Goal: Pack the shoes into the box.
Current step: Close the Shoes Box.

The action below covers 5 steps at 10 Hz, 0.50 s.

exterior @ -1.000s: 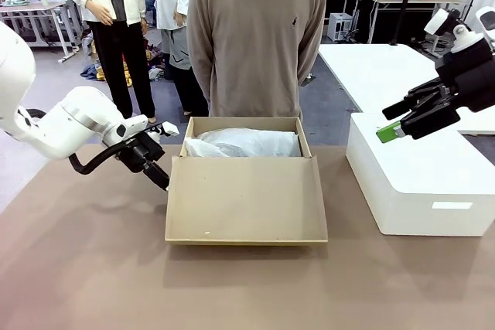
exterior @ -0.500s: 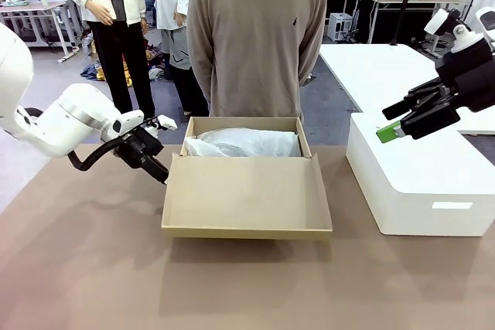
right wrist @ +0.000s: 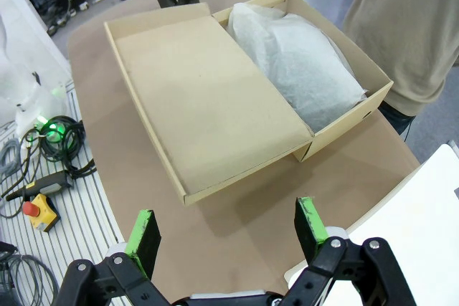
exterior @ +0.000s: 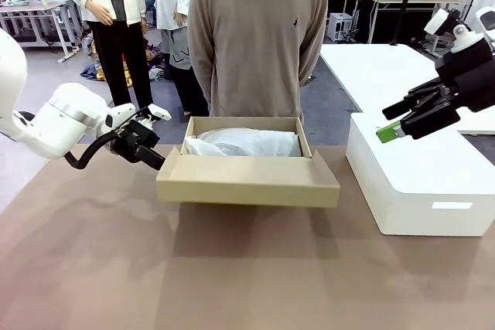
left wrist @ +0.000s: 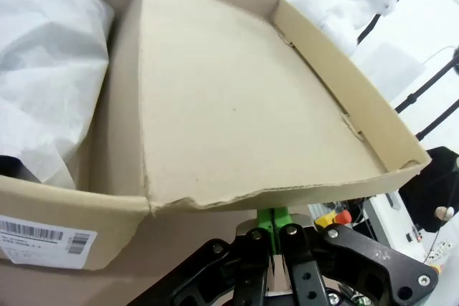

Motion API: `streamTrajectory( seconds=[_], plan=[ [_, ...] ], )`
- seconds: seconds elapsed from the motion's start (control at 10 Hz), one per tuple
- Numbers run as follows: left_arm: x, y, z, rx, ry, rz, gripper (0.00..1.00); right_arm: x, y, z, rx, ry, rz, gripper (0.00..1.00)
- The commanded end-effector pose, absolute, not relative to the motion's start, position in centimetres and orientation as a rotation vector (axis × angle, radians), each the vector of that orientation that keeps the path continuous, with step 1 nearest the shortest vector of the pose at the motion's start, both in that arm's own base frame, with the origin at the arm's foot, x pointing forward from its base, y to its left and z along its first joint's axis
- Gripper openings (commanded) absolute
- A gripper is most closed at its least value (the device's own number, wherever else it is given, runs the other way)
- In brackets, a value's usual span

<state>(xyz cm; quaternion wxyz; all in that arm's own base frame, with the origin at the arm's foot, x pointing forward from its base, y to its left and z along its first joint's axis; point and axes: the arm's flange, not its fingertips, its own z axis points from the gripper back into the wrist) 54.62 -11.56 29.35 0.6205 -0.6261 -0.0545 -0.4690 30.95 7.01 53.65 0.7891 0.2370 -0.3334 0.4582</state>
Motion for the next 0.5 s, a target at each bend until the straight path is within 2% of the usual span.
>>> streamTrajectory(
  seconds=[0.0, 0.4],
  plan=[
    [55.3, -11.2, 30.2, -1.5, -0.233, -1.01, 0.0, 31.3, 7.1, 53.7, 0.54, -0.74, 1.005, 1.0],
    [55.8, -11.1, 32.2, -1.456, -0.389, -0.905, 0.0, 31.3, 7.1, 53.7, 0.54, -0.74, 1.005, 1.0]
  ],
)
